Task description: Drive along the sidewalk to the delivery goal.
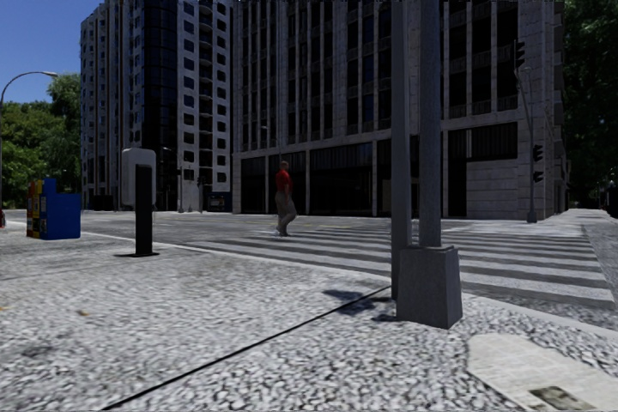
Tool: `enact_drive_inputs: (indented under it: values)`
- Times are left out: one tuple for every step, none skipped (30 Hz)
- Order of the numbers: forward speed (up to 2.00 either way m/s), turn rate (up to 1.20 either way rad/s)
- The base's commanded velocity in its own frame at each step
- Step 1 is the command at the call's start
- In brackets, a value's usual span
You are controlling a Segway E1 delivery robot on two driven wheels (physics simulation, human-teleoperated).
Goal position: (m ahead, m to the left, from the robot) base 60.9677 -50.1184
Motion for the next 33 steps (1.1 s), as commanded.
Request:
enact_drive_inputs:
  values:
    - [1.34, 0.6]
    - [1.34, 0.41]
    - [1.34, 0.21]
    - [1.34, 0.21]
    - [1.34, 0.07]
    - [1.34, 0.02]
    - [1.34, 0.01]
    - [1.34, 0.01]
    - [1.34, 0.01]
    - [1.34, 0.01]
    - [1.34, 0.01]
    - [1.34, 0.0]
    - [1.34, 0.14]
    - [1.34, 0.14]
    - [1.34, 0.59]
    - [1.34, 0.79]
    - [1.34, 0.84]
    - [1.34, 0.85]
    - [1.34, 0.85]
    - [1.34, 0.69]
    - [1.34, 0.44]
    - [1.34, 0.28]
    - [1.34, 0.12]
    - [1.34, 0.12]
    - [1.34, 0.07]
    - [1.34, 0.05]
    - [1.34, 0.05]
    - [1.34, 0.05]
    - [1.34, 0.05]
    - [1.34, 0.05]
    - [1.34, 0.05]
    - [1.34, 0.0]
    - [1.34, 0.0]
